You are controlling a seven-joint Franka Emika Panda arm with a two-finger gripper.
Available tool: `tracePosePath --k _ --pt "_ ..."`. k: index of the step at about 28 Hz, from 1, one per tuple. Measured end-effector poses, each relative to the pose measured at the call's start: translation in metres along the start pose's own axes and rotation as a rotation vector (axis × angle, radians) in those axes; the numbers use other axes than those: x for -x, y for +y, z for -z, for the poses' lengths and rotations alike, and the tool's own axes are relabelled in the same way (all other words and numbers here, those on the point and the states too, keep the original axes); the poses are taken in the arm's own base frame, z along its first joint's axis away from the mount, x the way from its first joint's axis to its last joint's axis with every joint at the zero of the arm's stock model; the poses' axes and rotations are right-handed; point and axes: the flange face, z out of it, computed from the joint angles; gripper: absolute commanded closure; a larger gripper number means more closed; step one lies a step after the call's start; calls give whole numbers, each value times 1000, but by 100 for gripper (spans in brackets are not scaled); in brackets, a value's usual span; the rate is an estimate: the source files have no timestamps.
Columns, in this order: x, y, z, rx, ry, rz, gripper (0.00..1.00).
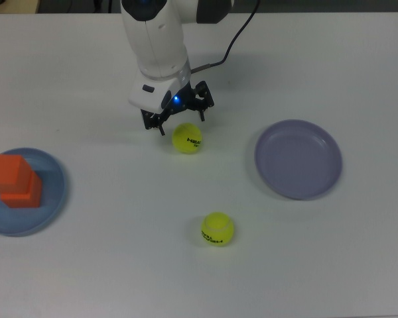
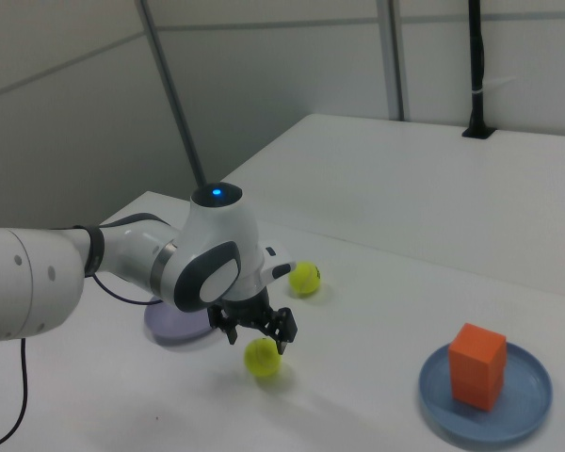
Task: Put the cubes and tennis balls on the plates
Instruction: 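Release the cube, rise, and lower the gripper onto a tennis ball, then close the gripper on the tennis ball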
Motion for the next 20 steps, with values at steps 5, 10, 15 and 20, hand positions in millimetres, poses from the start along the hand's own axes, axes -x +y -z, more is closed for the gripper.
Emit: tracePosePath --k 5,10,15,20 --pt "1 2 -13 -9 -11 -3 0" --pt "2 2 -26 -18 -29 -6 3" --pt "1 0 -36 -9 -33 -11 5" --pt "-1 2 -44 2 -24 -10 28"
